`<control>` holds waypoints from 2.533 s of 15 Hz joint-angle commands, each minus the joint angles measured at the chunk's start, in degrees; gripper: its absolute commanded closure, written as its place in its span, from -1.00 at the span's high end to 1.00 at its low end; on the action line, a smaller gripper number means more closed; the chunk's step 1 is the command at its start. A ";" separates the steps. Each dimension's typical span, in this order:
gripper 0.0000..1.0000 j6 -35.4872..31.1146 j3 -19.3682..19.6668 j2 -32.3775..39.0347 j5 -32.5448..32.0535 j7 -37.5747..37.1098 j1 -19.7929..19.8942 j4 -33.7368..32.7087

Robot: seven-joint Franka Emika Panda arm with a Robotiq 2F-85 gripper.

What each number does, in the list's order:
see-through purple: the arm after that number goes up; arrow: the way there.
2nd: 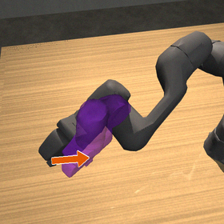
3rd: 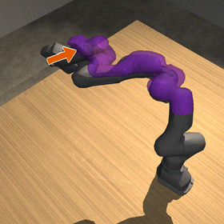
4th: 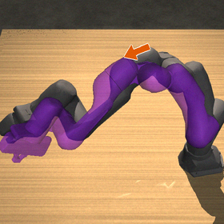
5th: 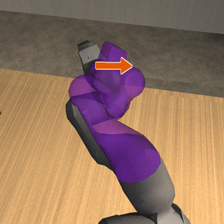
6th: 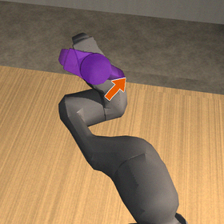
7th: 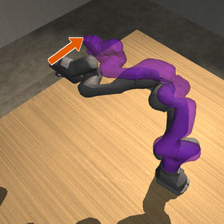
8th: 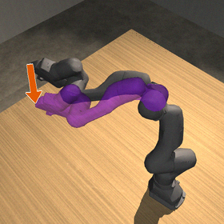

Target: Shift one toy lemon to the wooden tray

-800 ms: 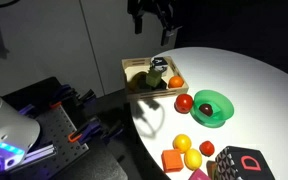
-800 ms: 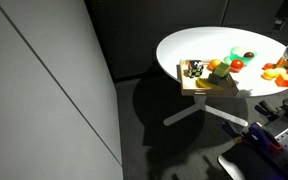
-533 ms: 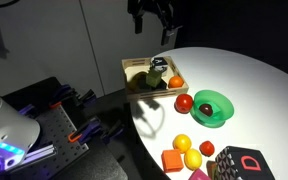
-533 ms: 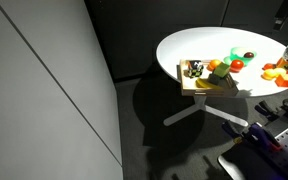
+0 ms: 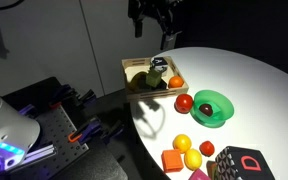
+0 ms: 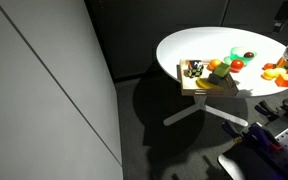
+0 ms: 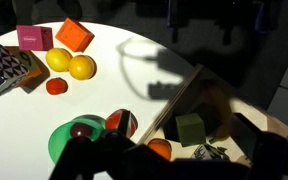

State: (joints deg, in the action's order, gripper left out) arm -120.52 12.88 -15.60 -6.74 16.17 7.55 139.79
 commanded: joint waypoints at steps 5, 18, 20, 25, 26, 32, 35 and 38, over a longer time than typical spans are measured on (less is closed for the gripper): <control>1.00 -6.42 -0.10 6.01 -1.04 -0.17 1.66 0.36; 1.00 -26.39 1.03 18.62 -4.11 -0.29 5.41 3.01; 1.00 -27.61 1.61 20.50 -5.25 -0.43 6.10 2.83; 1.00 -29.47 3.62 23.34 -8.48 -0.63 7.64 2.95; 1.00 -30.00 4.03 23.88 -8.98 -0.27 8.02 3.02; 1.00 -35.31 5.82 28.61 -11.01 1.86 10.33 2.85; 1.00 -39.42 6.17 31.31 -10.97 3.21 11.32 2.70; 1.00 -43.74 6.69 34.18 -11.06 3.32 11.73 2.38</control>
State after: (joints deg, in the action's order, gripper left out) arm -160.80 19.13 16.31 -16.40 18.52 18.37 142.90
